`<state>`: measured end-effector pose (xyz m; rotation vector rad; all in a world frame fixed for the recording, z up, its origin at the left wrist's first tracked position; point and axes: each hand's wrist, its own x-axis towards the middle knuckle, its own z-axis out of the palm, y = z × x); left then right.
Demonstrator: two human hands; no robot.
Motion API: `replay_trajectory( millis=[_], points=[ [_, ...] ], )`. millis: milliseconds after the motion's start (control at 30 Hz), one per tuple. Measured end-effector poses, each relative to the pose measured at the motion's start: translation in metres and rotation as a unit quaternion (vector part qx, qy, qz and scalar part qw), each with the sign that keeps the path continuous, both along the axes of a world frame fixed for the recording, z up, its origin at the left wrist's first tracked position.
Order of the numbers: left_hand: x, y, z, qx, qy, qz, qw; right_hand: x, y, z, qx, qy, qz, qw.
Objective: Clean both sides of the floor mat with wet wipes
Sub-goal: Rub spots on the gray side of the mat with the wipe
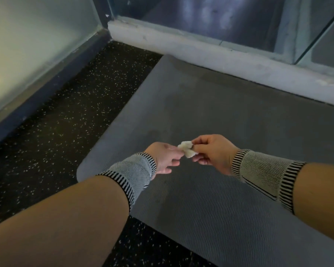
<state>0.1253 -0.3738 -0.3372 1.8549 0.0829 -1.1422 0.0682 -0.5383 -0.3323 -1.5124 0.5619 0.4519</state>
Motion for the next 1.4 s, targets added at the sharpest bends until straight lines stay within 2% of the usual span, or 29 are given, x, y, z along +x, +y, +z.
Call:
replay_trajectory(
  millis=[67, 133, 233, 300, 400, 567, 767, 900, 967, 1067, 1133, 1200, 1233, 1300, 1400],
  points=[
    [-0.002, -0.003, 0.009, -0.053, 0.047, 0.045, 0.996, -0.005, 0.003, 0.007, 0.044, 0.014, 0.008, 0.999],
    [-0.004, -0.001, 0.017, -0.08, 0.047, 0.066, 0.993, -0.008, 0.006, 0.013, 0.037, 0.015, 0.012, 0.999],
    [-0.008, 0.007, 0.026, -0.06, 0.008, 0.066, 0.996, -0.009, 0.014, 0.019, -0.028, 0.002, 0.028, 0.999],
    [-0.011, 0.014, 0.03, -0.035, -0.017, 0.065, 0.997, -0.01, 0.022, 0.024, -0.112, -0.027, 0.057, 0.992],
    [-0.012, 0.021, 0.037, -0.02, -0.027, 0.087, 0.996, -0.011, 0.029, 0.038, -0.298, -0.105, 0.109, 0.942],
    [-0.004, 0.016, 0.047, -0.041, -0.005, 0.131, 0.99, -0.026, 0.032, 0.061, -0.463, -0.18, 0.129, 0.858],
    [-0.011, -0.011, 0.047, -0.101, 0.026, 0.055, 0.993, -0.034, 0.018, 0.103, -0.523, -0.196, 0.171, 0.811],
    [-0.013, -0.025, 0.055, -0.161, 0.105, 0.066, 0.979, -0.025, 0.016, 0.099, -0.541, -0.12, 0.143, 0.82],
    [-0.006, -0.019, 0.056, -0.178, 0.122, 0.073, 0.974, -0.021, 0.021, 0.09, -0.537, -0.127, 0.139, 0.822],
    [0.009, 0.003, 0.05, -0.176, 0.124, 0.086, 0.973, -0.01, 0.032, 0.067, -0.551, -0.159, 0.153, 0.805],
    [0.018, 0.019, 0.044, -0.126, 0.081, 0.035, 0.988, -0.005, 0.04, 0.043, -0.552, -0.146, 0.172, 0.803],
    [0.026, 0.035, 0.035, -0.018, -0.031, -0.053, 0.998, -0.006, 0.047, 0.016, -0.546, -0.118, 0.157, 0.814],
    [0.029, 0.043, 0.03, 0.049, -0.104, -0.109, 0.987, -0.009, 0.05, 0.003, -0.541, -0.097, 0.133, 0.825],
    [0.03, 0.061, 0.019, 0.158, -0.216, -0.213, 0.94, -0.016, 0.057, -0.023, -0.535, -0.063, 0.088, 0.838],
    [0.018, 0.081, -0.003, 0.211, -0.268, -0.287, 0.895, -0.039, 0.086, -0.057, -0.56, -0.056, 0.079, 0.823]
  ],
)
